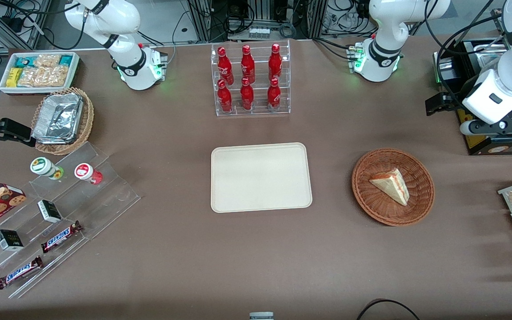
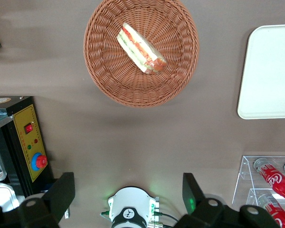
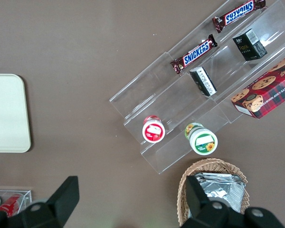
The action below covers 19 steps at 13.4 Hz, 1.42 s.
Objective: Place sandwich from basket to tray
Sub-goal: 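Move the left gripper over the wicker basket above the wrapped sandwich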
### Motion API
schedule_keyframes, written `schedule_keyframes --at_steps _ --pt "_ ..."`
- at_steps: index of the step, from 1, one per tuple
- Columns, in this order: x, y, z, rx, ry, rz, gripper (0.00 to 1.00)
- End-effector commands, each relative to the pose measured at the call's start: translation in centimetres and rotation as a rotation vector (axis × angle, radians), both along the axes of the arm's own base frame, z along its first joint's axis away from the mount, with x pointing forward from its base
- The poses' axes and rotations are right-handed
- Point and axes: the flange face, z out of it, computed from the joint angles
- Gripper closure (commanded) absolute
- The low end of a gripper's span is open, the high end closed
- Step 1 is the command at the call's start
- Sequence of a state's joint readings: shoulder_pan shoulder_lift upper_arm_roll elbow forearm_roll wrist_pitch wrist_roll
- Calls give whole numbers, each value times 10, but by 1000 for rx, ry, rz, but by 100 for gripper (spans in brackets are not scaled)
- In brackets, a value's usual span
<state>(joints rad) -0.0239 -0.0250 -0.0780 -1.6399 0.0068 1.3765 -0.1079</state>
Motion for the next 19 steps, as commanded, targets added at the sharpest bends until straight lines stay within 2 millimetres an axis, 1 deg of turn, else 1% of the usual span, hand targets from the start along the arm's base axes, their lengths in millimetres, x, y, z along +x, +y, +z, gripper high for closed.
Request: schedule_keyframes --at_steps 1,3,4,6,8,10,13,16,17,19 --pt "1 -3 1 -12 7 -16 0" --pt "1 -4 -2 -11 19 -8 0" --pt "4 -4 -12 -9 35 -7 0" --pt "13 -3 -38 5 66 -8 0" --pt "18 -1 -69 5 77 -2 0" --pt "19 -1 -100 7 60 1 0" --pt "20 1 -136 5 28 8 0" --pt "16 4 -180 8 -27 49 0" --pt "15 4 -191 10 -47 70 0" --pt "15 10 -209 17 -79 146 0"
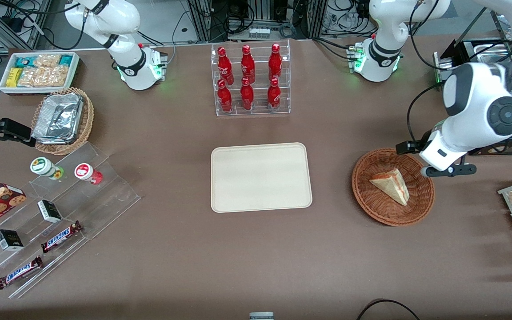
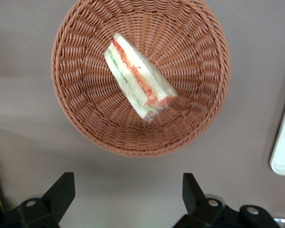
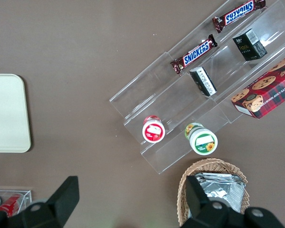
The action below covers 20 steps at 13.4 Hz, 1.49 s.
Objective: Place sandwich from basket to tray
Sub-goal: 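Move the left gripper over the wicker basket above the wrapped sandwich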
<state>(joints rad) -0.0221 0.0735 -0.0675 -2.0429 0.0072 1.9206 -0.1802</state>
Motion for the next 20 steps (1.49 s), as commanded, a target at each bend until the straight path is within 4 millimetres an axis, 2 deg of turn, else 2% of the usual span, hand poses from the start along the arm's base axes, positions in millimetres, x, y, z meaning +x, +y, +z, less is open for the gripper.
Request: schedule_keyframes --at_steps 1,3,5,9,13,17,20 --pt "-5 4 -20 27 -48 159 0" --pt "1 -1 -39 66 -63 411 0" --pt "8 -6 -51 85 -96 624 0" --pt "18 -8 -62 58 -144 687 0" --pt "22 -9 -85 64 -143 732 0" --pt "22 -9 -102 65 -136 732 0" --pt "13 -8 -121 48 -158 743 0"
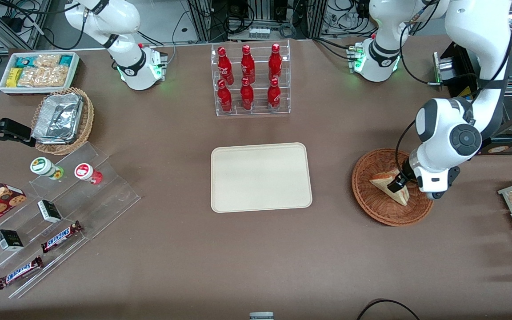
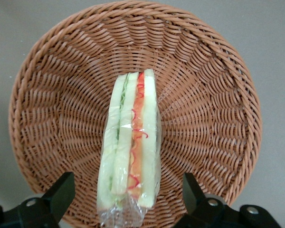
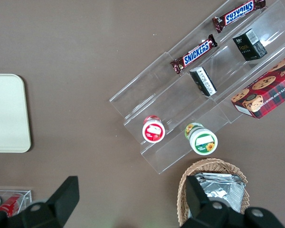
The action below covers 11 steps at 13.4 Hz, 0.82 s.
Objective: Place sandwich from basket to tray
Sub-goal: 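Lower the left gripper and close it on the wrapped sandwich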
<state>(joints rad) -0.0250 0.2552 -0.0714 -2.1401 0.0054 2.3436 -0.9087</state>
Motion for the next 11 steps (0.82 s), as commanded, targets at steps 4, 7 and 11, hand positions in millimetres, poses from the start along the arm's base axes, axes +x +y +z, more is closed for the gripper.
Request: schedule_keyframes --at_steps 4,7,11 --pt "-10 0 -24 -9 -17 28 1" --pt "-12 -1 -23 -7 -7 47 100" --pt "-5 -4 7 -2 18 30 100"
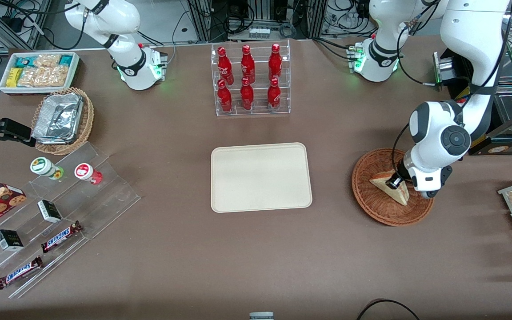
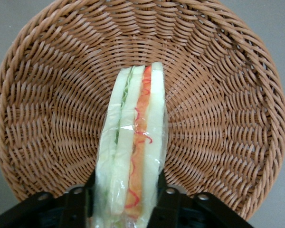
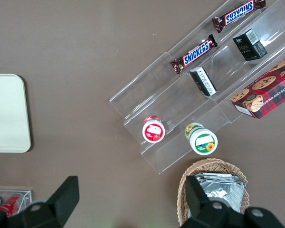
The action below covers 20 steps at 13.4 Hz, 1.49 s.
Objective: Place sandwich from basket to tray
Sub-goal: 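Lower the left gripper and close it on the wrapped sandwich, then lift the sandwich and carry it over the cream tray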
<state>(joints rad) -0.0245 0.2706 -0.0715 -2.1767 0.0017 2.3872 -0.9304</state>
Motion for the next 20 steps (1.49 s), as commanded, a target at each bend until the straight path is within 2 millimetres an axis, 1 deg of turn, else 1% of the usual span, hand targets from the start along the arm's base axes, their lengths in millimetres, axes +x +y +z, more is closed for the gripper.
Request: schedule_keyframes --at_steps 1,2,4,6,7,9,10,12,13,14,15,17,18,19,20 --pt "8 -8 38 2 32 -5 100" --pt "15 -18 54 2 53 -29 100" --pt "25 -58 82 10 100 -108 100" --pt "24 -98 102 13 115 -176 100" --pt "20 -120 108 15 110 -211 100" --pt "9 -159 108 14 108 -277 100" --pt "6 -175 106 13 108 -309 100" --pt "-4 -212 107 1 104 -425 100" --pt "-8 -234 103 -2 105 -491 100" --pt "-9 -262 100 -10 98 -568 100" --pt "-8 -285 92 -18 108 -631 100" --pt "-5 -331 77 -22 140 -690 100" --pt "-5 -348 73 -25 146 -710 100" --pt "-8 -365 65 -29 150 -728 100" --pt "-16 -381 61 -33 148 -752 100"
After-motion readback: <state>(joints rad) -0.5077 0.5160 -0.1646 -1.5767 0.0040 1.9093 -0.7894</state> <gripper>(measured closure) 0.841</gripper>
